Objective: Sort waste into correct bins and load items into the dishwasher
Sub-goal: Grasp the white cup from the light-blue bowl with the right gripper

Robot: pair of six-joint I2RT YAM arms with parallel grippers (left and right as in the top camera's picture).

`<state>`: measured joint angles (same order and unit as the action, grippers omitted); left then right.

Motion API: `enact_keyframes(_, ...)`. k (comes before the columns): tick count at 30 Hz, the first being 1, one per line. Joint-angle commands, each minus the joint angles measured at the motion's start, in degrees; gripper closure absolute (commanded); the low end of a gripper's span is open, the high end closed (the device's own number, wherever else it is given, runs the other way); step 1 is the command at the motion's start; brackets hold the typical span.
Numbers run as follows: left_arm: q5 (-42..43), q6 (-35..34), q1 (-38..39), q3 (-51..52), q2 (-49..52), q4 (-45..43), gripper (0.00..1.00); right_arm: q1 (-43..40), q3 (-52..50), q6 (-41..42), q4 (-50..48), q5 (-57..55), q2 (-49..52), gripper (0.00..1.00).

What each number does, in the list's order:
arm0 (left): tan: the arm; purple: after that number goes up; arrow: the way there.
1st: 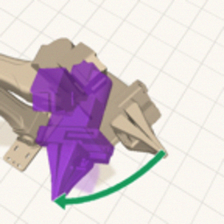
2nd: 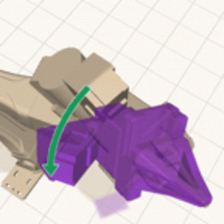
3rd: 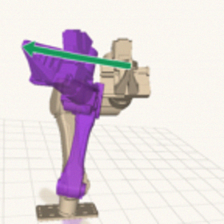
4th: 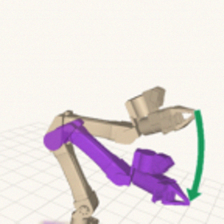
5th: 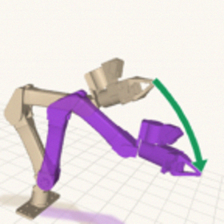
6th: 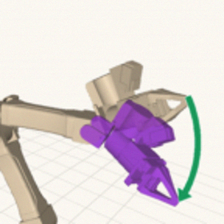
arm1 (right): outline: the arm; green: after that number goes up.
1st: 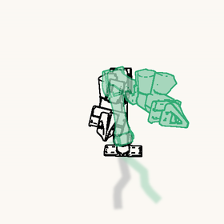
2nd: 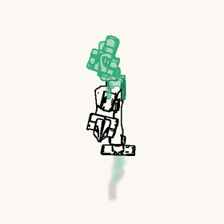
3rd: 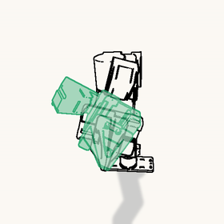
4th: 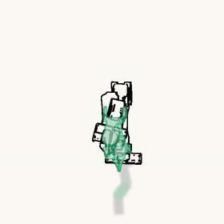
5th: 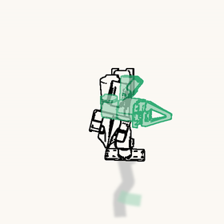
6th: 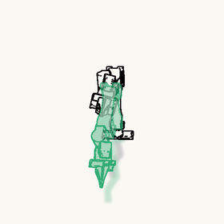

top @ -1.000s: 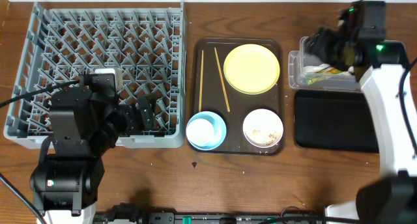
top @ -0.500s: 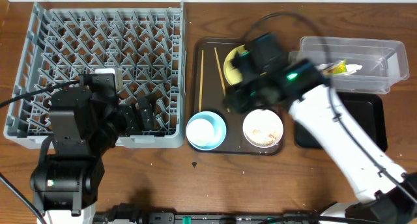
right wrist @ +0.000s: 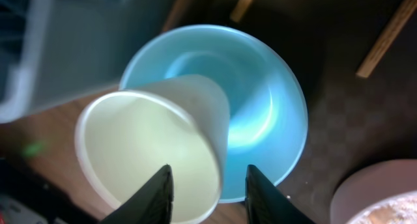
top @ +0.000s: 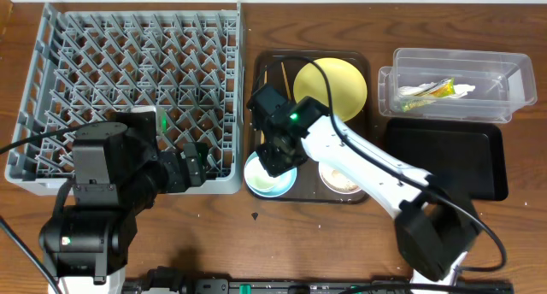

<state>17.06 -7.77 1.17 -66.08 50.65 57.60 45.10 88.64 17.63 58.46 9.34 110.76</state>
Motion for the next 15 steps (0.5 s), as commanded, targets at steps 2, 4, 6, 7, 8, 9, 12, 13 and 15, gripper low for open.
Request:
enact_keyframes(2, -3.23, -2.58, -0.24, -0.92, -1.01, 0.02, 0.06, 0.24, -0.28, 0.81, 0.0, -0.98, 2.86, 0.74)
enact_keyframes(4, -3.21, -3.15, -0.24, -0.92, -0.98, 0.0, 0.06, 0.0, -0.33, 0.76, -0.28, -1.01, 3.28, 0.77)
enact_keyframes(6, -3.19, -3.63, -0.24, -0.92, -0.98, 0.0, 0.06, -0.15, -0.33, 0.76, -0.68, -1.01, 3.28, 0.83)
enact_keyframes(7, -3.19, -3.78, -0.24, -0.92, -0.98, 0.0, 0.06, -0.15, -0.33, 0.79, -0.85, -1.01, 3.28, 0.89)
enact_keyframes(8, -3.19, -3.78, -0.24, -0.92, -0.98, 0.0, 0.06, -0.15, -0.33, 0.79, -0.92, -1.07, 3.28, 0.94)
enact_keyframes(9, -3.19, -3.78, -0.24, -0.92, -0.98, 0.0, 0.06, -0.22, -0.33, 0.79, -0.92, -1.44, 3.28, 0.99)
enact_keyframes(12, -3.17, -3.98, -0.24, -0.92, -1.01, 0.04, 0.06, -0.85, -0.33, 0.79, -0.55, -2.01, 3.26, 0.99)
enact_keyframes(13, -3.17, -3.98, -0.24, -0.92, -1.01, 0.11, 0.06, -1.33, -0.31, 0.76, -0.26, -2.01, 3.02, 0.99)
enact_keyframes(15, -3.17, -4.35, -0.24, -0.92, -1.01, 0.24, 0.06, -2.73, -0.31, 0.7, 0.63, -1.38, 1.84, 0.99)
